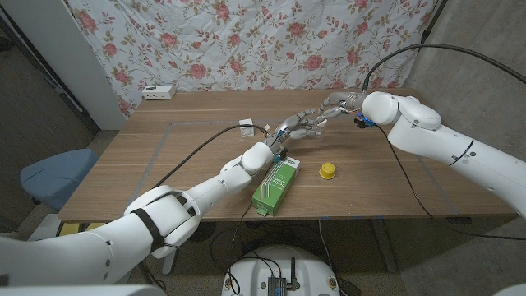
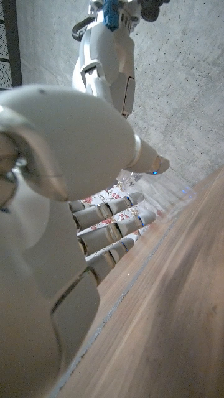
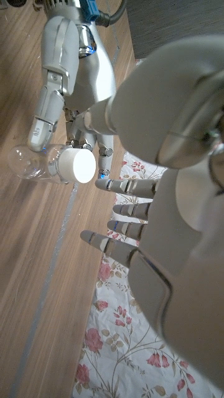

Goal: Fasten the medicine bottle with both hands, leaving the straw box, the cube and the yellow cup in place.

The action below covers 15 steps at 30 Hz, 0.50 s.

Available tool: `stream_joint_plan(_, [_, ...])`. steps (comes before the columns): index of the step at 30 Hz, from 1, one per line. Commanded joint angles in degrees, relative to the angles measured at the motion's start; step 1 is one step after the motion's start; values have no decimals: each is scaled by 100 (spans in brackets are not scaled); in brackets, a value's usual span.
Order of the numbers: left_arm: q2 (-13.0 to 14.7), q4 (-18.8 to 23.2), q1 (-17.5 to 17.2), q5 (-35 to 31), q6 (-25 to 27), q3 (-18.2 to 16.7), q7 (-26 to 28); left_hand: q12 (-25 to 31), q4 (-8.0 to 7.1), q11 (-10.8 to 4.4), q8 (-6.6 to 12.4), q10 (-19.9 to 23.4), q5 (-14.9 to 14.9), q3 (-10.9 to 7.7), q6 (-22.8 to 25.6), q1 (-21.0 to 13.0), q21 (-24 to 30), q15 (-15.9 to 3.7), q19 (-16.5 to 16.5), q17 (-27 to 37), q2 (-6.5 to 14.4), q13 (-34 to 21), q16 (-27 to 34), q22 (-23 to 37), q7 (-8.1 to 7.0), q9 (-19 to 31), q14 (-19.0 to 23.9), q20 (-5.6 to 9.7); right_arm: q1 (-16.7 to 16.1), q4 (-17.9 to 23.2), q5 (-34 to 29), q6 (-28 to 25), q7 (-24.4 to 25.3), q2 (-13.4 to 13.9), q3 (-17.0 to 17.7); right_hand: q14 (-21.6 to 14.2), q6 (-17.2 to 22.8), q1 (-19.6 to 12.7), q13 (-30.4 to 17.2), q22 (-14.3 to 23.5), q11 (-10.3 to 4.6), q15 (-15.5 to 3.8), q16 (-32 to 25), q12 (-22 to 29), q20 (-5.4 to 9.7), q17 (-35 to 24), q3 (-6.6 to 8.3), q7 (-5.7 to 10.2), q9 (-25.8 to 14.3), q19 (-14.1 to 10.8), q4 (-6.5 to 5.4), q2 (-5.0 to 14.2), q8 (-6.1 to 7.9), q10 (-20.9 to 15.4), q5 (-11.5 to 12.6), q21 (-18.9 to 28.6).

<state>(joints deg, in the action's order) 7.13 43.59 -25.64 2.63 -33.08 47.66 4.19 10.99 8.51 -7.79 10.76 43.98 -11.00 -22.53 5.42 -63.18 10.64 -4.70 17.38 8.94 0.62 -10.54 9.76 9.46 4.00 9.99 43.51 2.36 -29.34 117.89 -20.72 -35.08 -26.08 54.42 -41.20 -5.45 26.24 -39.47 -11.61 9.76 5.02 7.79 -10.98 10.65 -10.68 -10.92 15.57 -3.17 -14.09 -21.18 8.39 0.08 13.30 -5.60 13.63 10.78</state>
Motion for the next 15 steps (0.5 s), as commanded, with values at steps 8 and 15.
stream_joint_plan(8, [-52,-101,3,-31,-152,2,37,30,3,-46,6,60,-15,-57,8,43,17,-663,25,9,-4,-27,-8,16,-31,17,21,860,56,95,135,88,-364,255,117,80,-5,-287,-9,4,-5,-12,10,17,1,-15,117,96,26,40,137,18,-23,97,61,-18])
stream_joint_plan(15, [-171,-369,98,-41,-296,31,50,35,3,-65,7,76,-12,-62,14,52,19,-674,35,10,-13,-27,-9,15,-34,17,15,867,63,42,105,79,-371,242,104,61,79,-390,-8,3,-11,-25,-8,45,23,-12,155,142,37,9,162,13,1,67,57,-1])
